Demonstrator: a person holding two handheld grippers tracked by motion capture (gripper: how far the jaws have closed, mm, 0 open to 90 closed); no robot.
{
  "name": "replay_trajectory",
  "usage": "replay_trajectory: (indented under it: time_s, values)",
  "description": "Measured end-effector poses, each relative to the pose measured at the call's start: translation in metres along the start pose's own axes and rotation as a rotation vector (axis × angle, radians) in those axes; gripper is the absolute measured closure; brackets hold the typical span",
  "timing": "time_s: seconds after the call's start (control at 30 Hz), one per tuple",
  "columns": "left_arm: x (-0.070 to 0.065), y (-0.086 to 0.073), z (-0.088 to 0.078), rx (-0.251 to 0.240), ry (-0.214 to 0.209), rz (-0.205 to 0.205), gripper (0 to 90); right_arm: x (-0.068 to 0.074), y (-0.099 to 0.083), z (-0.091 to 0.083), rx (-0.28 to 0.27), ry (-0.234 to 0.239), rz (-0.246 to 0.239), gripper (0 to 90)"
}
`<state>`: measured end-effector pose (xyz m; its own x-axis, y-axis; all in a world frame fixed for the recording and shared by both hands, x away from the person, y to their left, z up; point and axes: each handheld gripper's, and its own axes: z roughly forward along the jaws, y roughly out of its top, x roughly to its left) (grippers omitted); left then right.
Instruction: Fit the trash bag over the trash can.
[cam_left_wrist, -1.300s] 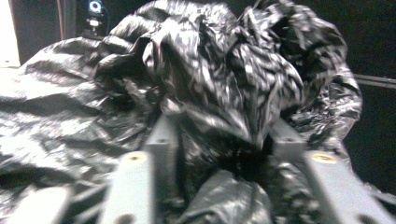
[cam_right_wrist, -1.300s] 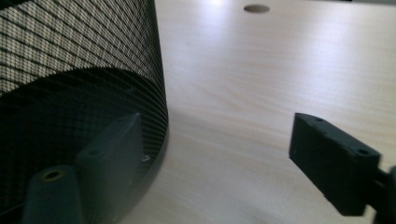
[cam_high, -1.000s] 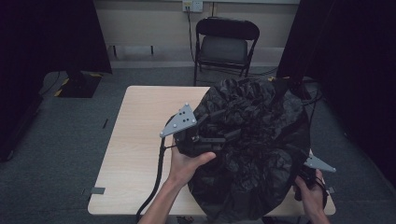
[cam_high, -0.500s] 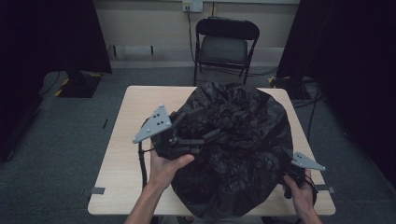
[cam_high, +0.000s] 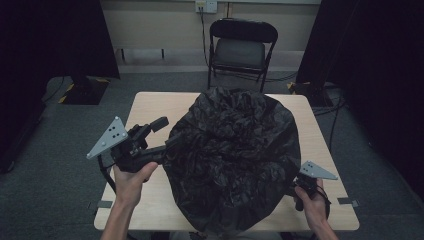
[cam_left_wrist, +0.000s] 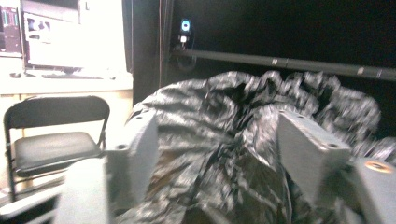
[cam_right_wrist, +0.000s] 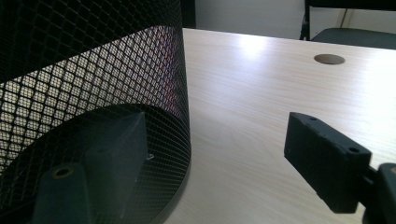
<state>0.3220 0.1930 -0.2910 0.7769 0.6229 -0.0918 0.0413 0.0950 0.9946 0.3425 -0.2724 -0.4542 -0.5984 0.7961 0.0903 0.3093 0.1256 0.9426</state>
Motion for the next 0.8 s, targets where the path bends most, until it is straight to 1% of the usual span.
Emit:
replay_trajectory:
  time_s: [0.07,0.1,0.13,0.2,0.23,0.3,0.33,0.43,0.57,0.67,0.73,0.8]
  values:
    - [0.002,-0.001,-0.002,0.003,-0.021,0.000,32.1,0.003,0.001,0.002,0.003,0.009,-0.006,20.6]
    - [0.002,-0.001,-0.002,0.008,-0.030,0.009,32.6,0.004,0.001,0.004,0.004,0.012,-0.010,20.6]
    - [0.000,-0.001,-0.001,0.013,-0.034,0.017,33.5,0.005,0.002,0.005,0.003,0.017,-0.013,20.6]
    - [-0.003,-0.002,0.003,0.012,-0.055,0.016,35.5,0.009,0.003,0.008,0.004,0.023,-0.017,21.4]
    - [-0.005,-0.001,0.004,0.013,-0.057,0.022,37.1,0.011,0.004,0.010,0.004,0.030,-0.020,22.1]
    - [-0.007,-0.001,0.006,0.006,-0.059,0.023,37.0,0.015,0.005,0.013,0.005,0.042,-0.030,22.1]
    - [-0.007,0.000,0.007,0.006,-0.056,0.025,37.1,0.017,0.005,0.014,0.005,0.049,-0.033,21.8]
    - [-0.006,0.000,0.007,-0.003,-0.043,0.013,37.0,0.025,0.006,0.018,0.016,0.069,-0.031,20.1]
    - [-0.002,-0.002,0.005,-0.011,-0.022,-0.004,37.0,0.034,0.007,0.023,0.022,0.094,-0.051,18.1]
    - [0.001,-0.003,0.004,-0.013,-0.014,-0.007,36.8,0.041,0.009,0.027,0.029,0.111,-0.065,17.8]
    - [0.001,-0.004,0.004,-0.015,-0.007,-0.008,36.2,0.044,0.010,0.030,0.030,0.108,-0.065,17.5]
    - [0.001,-0.005,0.003,-0.017,0.000,-0.011,35.2,0.046,0.010,0.032,0.055,0.095,-0.080,17.5]
